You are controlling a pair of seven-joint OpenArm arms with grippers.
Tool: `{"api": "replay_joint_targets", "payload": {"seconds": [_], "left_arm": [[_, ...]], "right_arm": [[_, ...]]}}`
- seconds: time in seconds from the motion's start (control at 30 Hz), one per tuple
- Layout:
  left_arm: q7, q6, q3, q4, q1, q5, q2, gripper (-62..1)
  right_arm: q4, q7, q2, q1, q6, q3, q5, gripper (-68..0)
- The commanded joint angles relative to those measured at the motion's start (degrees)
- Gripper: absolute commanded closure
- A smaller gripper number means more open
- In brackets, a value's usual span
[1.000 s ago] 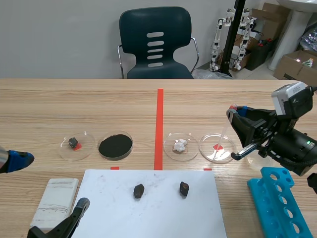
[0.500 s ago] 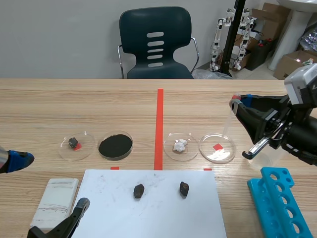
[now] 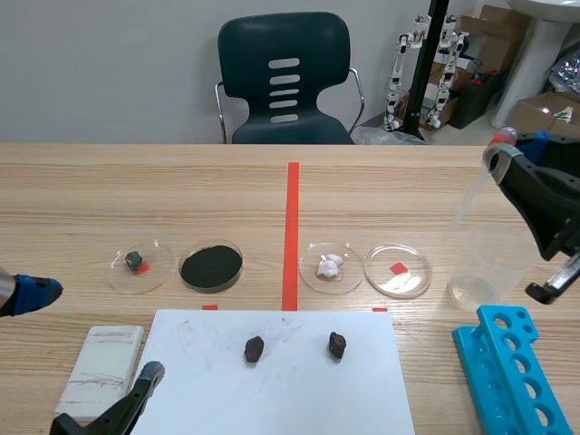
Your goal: Draw acid from the petri dish
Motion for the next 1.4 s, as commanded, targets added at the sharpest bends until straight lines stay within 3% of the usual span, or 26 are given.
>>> {"api": "replay_joint_targets", "payload": {"seconds": [0.0,0.17,0.37,0.53,0.73,1.37], "left_arm": [[-0.76,0.13,-0.04,0.33,0.26,-0.31,0.37,-62.3],[-0.76,0.13,-0.04,0.33,0.26,-0.31,0.37,-62.3],[-0.76,0.13,-0.04,0.33,0.26,-0.31,0.37,-62.3],[-0.76,0.13,-0.04,0.33,0.26,-0.31,0.37,-62.3],[-0.74,0.13,-0.04,0.33,0.26,-0.31,0.37,-62.3],[-0.76,0.13,-0.04,0.33,0.26,-0.31,0.37,-62.3]], "right_arm": [[2.27,0.90,0.52,-1.84,1.31,1.68,-0.15,-7.5],[8.76,0.83,-1.70,-10.01,6.86,7.69,-2.91,-7.5],[13.97,0.70,-7.69,-17.49,10.14,13.20,-5.73,-7.5],[16.63,0.70,-11.91,-21.46,14.43,15.41,-8.31,-7.5],[17.49,0.70,-13.99,-22.62,14.69,15.50,-8.87,-7.5],[17.49,0.68,-14.03,-22.62,14.64,15.47,-8.87,-7.5]]}}
